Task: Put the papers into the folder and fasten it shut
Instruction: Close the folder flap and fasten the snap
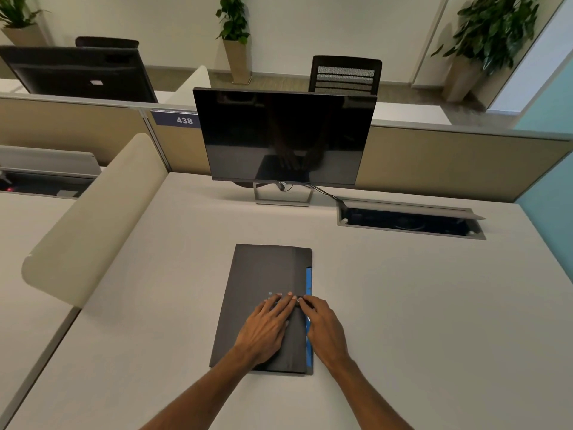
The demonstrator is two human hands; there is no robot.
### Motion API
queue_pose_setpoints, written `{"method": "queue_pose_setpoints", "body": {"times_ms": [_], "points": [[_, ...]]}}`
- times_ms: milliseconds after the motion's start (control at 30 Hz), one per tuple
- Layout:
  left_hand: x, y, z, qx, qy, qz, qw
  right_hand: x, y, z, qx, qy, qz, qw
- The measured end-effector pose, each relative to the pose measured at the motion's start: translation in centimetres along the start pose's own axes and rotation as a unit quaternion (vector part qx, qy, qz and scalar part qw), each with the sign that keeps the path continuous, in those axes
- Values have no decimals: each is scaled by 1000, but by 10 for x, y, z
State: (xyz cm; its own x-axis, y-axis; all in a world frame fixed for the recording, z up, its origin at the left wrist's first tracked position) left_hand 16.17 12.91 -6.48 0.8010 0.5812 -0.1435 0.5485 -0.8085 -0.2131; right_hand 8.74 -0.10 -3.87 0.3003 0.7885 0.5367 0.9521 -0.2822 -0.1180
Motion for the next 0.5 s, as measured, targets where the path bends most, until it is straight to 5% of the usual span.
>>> {"method": "queue_pose_setpoints", "body": {"times_ms": [500], "points": [[23, 7, -15, -18, -15, -33, 999, 7, -1, 9, 4, -58, 9, 998]]}}
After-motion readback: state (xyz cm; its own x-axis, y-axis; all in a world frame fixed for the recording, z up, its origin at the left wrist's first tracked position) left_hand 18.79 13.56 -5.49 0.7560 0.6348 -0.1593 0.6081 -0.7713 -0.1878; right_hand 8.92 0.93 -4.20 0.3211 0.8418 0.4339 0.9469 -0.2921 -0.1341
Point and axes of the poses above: each hand's wrist, its own y-axis towards the middle knuckle, its own z-axis out of the palm, x = y × z, the point moved 7 cm from there along y, towards the middle knuckle, and after that the axes turned 7 degrees about y, right-handed, at the moved point
